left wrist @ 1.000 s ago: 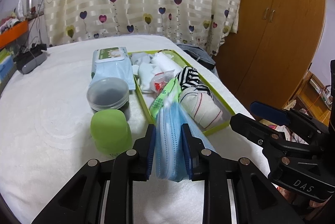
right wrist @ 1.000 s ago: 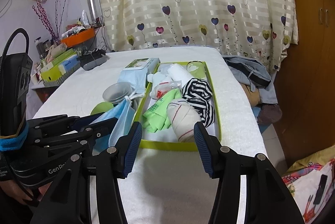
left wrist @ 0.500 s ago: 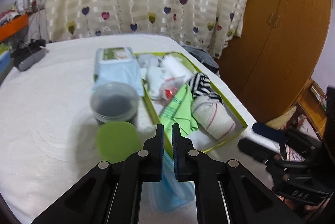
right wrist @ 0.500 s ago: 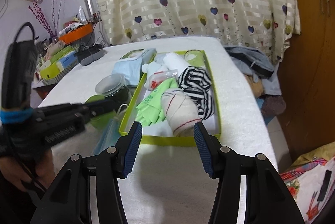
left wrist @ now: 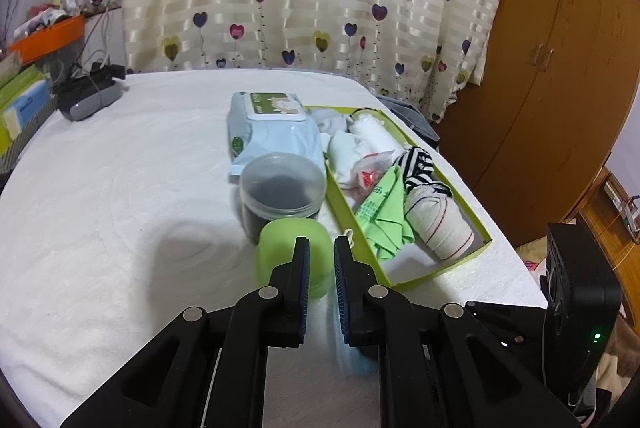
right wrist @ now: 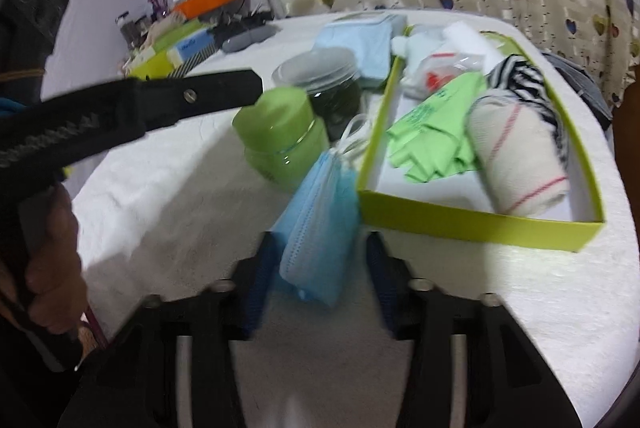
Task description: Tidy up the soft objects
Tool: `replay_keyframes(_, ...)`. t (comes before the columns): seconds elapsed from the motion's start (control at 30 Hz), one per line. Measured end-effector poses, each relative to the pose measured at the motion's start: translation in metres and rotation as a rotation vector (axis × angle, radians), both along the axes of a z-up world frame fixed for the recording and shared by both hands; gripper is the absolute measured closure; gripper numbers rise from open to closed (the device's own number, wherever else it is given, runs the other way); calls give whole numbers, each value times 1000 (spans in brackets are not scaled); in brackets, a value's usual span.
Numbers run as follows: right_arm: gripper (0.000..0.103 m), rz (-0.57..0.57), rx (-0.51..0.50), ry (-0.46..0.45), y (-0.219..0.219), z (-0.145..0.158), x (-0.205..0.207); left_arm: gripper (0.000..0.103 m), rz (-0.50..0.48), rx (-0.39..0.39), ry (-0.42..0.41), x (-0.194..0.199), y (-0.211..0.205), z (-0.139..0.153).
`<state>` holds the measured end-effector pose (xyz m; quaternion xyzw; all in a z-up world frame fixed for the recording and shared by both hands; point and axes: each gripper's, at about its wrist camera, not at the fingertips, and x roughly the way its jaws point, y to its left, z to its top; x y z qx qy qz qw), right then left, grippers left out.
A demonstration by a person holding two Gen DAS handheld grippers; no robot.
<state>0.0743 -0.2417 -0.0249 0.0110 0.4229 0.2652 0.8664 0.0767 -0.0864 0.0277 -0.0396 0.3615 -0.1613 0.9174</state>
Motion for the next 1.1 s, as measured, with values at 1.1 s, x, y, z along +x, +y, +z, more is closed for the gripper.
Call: replay_keyframes(1.1,64,-185,-150,-203,-31,46,33,86,-35,-40,12,4,-4,-4)
